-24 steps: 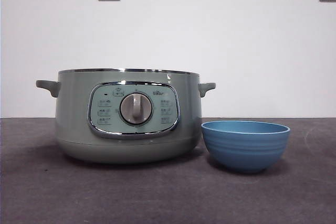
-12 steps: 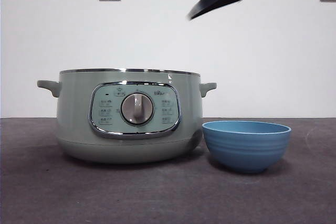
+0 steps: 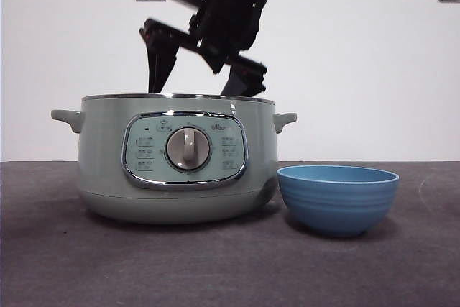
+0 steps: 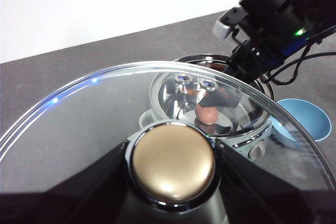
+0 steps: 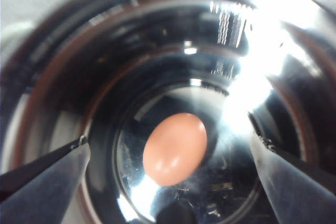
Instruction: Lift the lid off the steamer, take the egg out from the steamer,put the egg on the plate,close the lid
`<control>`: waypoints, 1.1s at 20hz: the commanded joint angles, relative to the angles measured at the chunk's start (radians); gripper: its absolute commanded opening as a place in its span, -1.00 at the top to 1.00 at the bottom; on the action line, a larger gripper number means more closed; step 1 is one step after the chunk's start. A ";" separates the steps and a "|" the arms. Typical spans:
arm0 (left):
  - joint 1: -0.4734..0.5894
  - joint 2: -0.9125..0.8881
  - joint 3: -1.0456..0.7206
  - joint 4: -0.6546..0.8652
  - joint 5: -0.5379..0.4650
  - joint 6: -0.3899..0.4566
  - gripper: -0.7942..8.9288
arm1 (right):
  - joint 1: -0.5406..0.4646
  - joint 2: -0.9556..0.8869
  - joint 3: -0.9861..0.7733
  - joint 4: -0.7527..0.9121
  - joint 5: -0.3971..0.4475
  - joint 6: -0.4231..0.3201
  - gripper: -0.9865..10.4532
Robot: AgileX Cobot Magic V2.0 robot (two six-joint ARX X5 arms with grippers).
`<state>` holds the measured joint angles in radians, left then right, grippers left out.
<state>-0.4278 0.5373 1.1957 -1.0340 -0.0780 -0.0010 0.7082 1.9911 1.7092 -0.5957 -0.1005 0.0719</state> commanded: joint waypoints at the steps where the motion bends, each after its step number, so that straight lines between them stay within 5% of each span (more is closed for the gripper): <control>1: 0.002 -0.008 0.004 0.045 0.004 -0.003 0.85 | 0.007 0.023 0.003 0.019 0.004 0.006 -0.21; 19: 0.002 -0.008 0.004 0.045 0.008 0.002 0.85 | 0.015 0.144 0.003 0.040 0.003 0.040 -0.10; 22: 0.002 -0.008 0.004 0.044 0.008 0.004 0.85 | 0.015 0.145 0.003 0.049 0.003 0.044 0.18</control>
<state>-0.4278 0.5373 1.1957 -1.0351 -0.0708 -0.0002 0.7204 2.1216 1.7107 -0.5518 -0.0978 0.1059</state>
